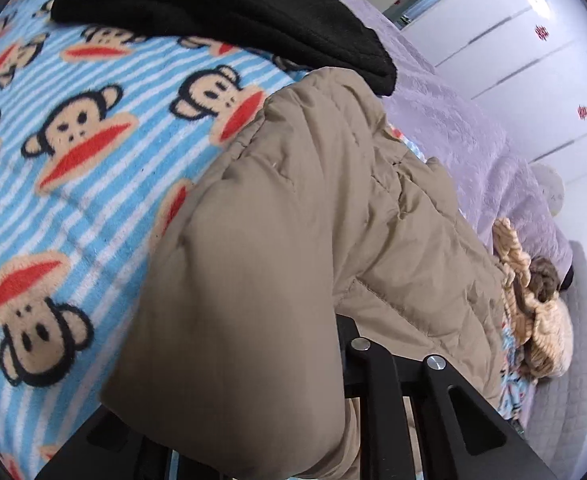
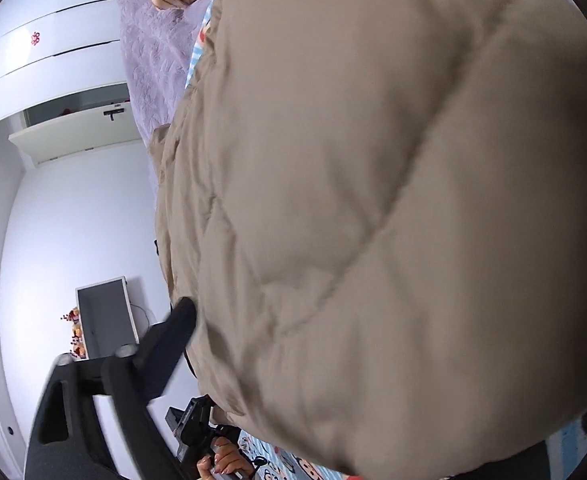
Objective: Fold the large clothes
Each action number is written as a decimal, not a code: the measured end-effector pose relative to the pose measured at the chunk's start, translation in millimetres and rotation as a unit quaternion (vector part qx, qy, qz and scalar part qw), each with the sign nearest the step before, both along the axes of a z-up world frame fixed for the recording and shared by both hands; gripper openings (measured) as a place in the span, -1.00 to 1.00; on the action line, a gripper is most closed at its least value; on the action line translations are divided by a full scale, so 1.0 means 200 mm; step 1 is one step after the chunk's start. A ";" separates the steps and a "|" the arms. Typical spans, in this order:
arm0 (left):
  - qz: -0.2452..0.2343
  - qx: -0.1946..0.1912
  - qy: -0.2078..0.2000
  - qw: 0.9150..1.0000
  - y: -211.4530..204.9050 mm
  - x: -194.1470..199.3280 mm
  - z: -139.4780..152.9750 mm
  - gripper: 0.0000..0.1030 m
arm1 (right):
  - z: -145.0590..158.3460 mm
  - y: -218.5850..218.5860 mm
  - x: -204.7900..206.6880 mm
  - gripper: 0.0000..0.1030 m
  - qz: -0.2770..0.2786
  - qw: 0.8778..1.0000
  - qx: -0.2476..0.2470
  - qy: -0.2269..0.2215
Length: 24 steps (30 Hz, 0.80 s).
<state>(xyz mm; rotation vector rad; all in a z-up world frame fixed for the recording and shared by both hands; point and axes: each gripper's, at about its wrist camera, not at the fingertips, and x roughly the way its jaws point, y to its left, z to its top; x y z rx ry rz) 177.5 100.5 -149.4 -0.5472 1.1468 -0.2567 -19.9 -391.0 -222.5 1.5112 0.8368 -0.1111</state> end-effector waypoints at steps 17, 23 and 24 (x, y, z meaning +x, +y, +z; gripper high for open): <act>-0.041 0.041 -0.007 0.998 0.12 -0.61 0.16 -0.66 | 0.18 0.03 -0.29 -0.48 0.069 0.997 -0.018 -0.032; -0.076 0.044 0.020 0.996 0.24 -0.91 0.10 -0.66 | 0.13 0.11 -0.54 -0.48 0.075 0.997 -0.010 -0.013; -0.079 0.045 0.021 0.996 0.27 -0.95 0.09 -0.66 | 0.12 0.13 -0.58 -0.48 0.072 0.997 -0.009 -0.013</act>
